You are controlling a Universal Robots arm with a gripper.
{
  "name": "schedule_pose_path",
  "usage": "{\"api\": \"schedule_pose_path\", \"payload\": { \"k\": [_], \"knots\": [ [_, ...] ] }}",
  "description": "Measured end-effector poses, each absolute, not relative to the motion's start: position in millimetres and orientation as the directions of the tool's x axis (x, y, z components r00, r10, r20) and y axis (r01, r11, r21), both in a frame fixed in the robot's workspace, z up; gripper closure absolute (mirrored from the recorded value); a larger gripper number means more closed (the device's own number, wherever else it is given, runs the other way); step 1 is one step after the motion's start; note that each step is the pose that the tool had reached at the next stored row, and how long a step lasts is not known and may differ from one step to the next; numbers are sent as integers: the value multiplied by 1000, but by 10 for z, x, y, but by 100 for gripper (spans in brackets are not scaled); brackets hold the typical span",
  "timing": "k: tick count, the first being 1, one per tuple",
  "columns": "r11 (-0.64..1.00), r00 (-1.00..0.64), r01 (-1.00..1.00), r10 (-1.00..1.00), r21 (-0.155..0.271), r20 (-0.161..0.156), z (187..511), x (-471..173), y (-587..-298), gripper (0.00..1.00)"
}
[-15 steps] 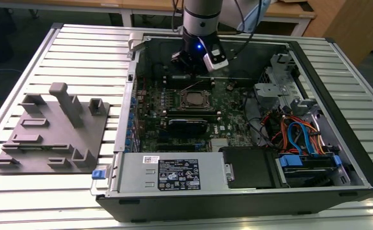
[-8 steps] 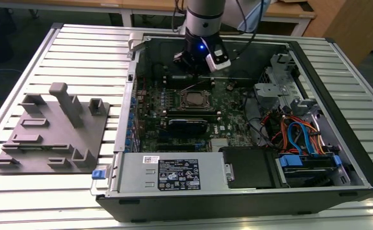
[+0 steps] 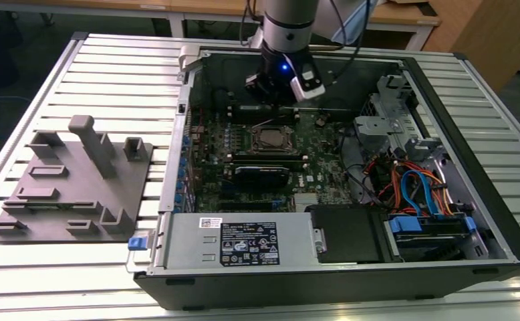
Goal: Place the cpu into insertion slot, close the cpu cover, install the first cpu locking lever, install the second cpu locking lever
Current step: 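Install the first cpu locking lever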
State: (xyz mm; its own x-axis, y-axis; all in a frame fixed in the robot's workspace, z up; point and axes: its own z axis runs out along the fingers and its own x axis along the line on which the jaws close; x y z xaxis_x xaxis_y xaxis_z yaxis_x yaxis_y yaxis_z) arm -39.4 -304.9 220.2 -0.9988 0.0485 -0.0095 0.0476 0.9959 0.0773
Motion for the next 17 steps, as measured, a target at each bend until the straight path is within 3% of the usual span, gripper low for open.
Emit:
{"api": "schedule_pose_path", "payload": {
  "k": [17],
  "knots": [
    [996, -999, 48, 49, 77, -9, 2096, -302, -3049, 89]
  ]
}}
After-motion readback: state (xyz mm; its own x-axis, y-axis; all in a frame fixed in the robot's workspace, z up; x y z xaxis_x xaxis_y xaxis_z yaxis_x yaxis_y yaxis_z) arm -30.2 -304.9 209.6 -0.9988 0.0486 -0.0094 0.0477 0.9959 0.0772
